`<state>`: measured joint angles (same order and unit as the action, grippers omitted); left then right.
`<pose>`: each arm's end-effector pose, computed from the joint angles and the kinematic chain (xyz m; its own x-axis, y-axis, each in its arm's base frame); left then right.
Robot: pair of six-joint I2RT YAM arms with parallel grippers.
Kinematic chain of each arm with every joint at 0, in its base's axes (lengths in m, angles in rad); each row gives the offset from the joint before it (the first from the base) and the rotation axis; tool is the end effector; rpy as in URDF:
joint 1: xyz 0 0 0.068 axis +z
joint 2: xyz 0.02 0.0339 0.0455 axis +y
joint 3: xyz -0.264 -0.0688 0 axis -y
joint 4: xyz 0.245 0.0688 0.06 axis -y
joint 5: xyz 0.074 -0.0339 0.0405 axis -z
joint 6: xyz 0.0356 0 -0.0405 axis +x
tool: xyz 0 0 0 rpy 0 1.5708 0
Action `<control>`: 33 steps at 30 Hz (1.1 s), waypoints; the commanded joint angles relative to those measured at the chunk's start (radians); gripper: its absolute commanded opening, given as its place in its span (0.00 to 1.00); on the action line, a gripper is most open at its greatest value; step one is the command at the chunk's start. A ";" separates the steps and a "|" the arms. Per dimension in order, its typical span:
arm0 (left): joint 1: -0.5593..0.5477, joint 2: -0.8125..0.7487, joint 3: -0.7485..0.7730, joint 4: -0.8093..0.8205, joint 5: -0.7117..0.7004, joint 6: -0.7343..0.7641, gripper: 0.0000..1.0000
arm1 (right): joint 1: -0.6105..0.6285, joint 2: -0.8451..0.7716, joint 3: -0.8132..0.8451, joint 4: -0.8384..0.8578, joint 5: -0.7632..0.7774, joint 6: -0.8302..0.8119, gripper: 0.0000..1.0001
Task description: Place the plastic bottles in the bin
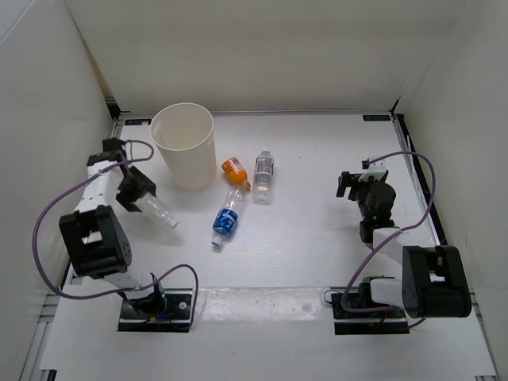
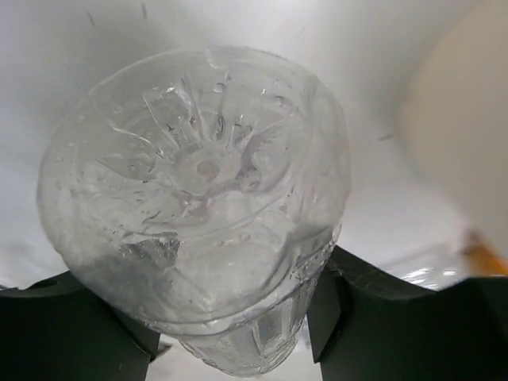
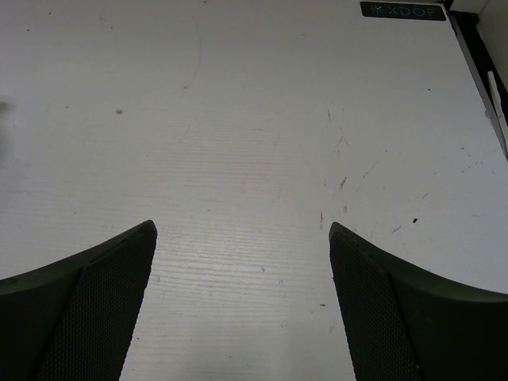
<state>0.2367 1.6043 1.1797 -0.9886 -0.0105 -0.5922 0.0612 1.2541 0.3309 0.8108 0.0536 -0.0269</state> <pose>0.2857 0.0693 0.2229 -0.6648 -0.7345 -0.1360 -0.7318 0.6769 -0.0790 0.2420 0.0129 0.1929 -0.1117 -0.0338 -0.9932 -0.0109 0.9994 -0.0327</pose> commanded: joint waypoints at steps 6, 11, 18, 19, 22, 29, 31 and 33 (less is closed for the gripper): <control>0.032 -0.267 0.328 0.048 -0.114 0.009 0.61 | -0.001 -0.002 0.023 0.039 0.014 -0.004 0.90; 0.032 -0.215 0.562 0.102 -0.095 -0.001 0.61 | 0.000 -0.001 0.023 0.039 0.014 -0.004 0.90; -0.042 -0.038 0.813 0.214 -0.080 -0.043 0.61 | 0.000 -0.004 0.025 0.036 0.015 -0.004 0.90; -0.054 -0.015 0.871 0.215 -0.083 -0.034 0.61 | 0.002 -0.001 0.023 0.036 0.015 -0.004 0.90; -0.117 0.092 1.015 0.191 -0.100 -0.001 0.61 | 0.002 -0.002 0.023 0.037 0.015 -0.004 0.90; -0.262 0.233 1.150 0.145 -0.179 0.094 0.61 | 0.000 -0.005 0.023 0.036 0.017 -0.002 0.90; -0.295 0.250 1.144 0.127 -0.197 0.130 0.62 | 0.002 -0.002 0.023 0.034 0.017 -0.002 0.90; -0.316 0.253 1.127 0.102 -0.226 0.162 0.63 | 0.003 -0.002 0.025 0.034 0.015 -0.002 0.90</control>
<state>-0.0509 1.8874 2.2906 -0.8467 -0.1707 -0.5026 0.0612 1.2541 0.3309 0.8104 0.0536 -0.0265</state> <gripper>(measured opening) 0.698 0.905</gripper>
